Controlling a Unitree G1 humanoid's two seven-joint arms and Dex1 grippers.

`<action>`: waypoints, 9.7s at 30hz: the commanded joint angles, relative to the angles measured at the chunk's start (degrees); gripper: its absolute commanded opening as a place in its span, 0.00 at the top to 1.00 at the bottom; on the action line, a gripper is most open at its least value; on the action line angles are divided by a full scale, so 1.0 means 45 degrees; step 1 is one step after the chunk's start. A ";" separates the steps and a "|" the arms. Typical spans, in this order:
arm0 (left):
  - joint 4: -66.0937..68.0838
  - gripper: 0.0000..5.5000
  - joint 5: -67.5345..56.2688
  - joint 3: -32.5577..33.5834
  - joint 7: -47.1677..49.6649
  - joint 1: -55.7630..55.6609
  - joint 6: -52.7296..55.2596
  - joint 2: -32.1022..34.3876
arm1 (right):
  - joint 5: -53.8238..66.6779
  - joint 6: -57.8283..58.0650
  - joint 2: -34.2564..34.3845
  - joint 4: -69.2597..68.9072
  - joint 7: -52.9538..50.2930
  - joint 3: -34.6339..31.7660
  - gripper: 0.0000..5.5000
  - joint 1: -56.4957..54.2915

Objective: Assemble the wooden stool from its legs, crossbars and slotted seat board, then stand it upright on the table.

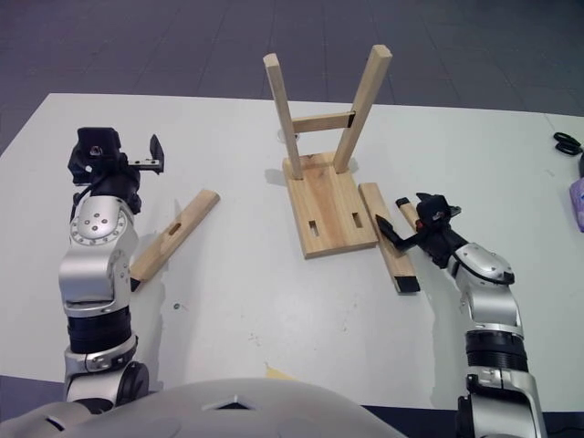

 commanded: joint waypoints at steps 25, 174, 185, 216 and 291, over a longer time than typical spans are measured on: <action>0.0129 0.02 0.0263 -0.0788 0.0170 0.0142 -0.0098 -0.0469 | -0.0556 0.2814 -0.2153 0.4024 0.0718 -0.0059 0.10 -0.0964; 0.3096 0.92 -0.9209 0.1536 -0.6918 0.1244 -0.0444 0.4116 | -0.3346 0.2199 0.4521 -0.8857 -0.5502 0.3374 0.02 -0.2410; 0.2919 0.92 -0.8897 0.1217 -0.6828 0.0293 -0.0582 0.3677 | -0.3306 0.2141 0.4530 -0.8691 -0.5354 0.3492 0.02 -0.2579; 0.2570 0.92 -0.9220 0.2554 -0.5924 0.1364 -0.0258 0.3103 | -0.3457 0.2044 0.4500 -0.8832 -0.5372 0.3614 0.02 -0.2256; 0.3175 0.92 -0.7760 0.1798 -0.4973 0.0833 -0.1822 0.2001 | -0.3660 0.2130 0.4756 -0.8968 -0.5330 0.3912 0.02 -0.2004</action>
